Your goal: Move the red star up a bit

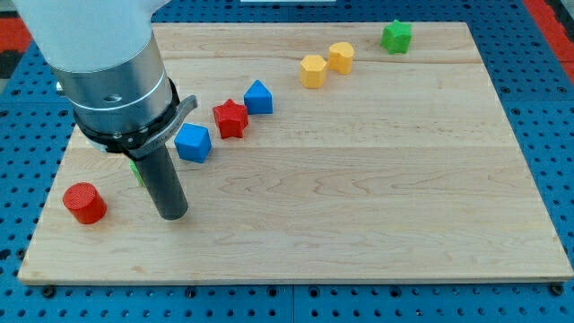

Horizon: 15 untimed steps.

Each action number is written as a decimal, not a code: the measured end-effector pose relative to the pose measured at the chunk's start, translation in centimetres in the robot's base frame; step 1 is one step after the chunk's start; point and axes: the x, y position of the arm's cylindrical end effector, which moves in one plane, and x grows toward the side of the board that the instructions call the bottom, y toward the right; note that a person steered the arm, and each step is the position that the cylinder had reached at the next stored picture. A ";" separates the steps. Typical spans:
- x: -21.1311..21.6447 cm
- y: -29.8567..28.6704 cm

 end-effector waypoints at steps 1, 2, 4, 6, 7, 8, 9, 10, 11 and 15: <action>0.0 0.0; 0.5 -0.1; 2.0 0.5; 1.2 10.5; -0.9 21.6; -5.6 28.1; -8.2 30.0; -13.9 30.2; -12.0 28.5; -11.3 3.3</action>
